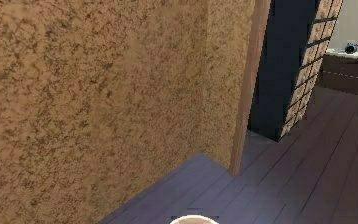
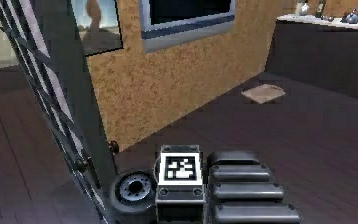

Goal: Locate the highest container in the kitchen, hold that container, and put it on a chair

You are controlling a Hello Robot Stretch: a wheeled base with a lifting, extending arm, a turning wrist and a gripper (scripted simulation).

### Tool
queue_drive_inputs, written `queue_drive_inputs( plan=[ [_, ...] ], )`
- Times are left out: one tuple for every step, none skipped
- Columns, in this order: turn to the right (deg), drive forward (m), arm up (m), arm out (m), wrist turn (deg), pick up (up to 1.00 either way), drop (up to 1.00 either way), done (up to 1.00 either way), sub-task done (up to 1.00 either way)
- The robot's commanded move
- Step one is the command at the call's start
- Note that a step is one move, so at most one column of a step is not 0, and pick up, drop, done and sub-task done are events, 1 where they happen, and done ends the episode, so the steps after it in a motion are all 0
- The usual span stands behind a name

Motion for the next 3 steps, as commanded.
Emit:
queue_drive_inputs(
  plan=[
    [9.0, 0.00, 0.00, 0.00, 0.0, 0.00, 0.00, 0.00, 0.00],
    [0.0, 0.40, 0.00, 0.00, 0.0, 0.00, 0.00, 0.00, 0.00],
    [36.0, 0.00, 0.00, 0.00, 0.0, 0.00, 0.00, 0.00, 0.00]
  ],
)
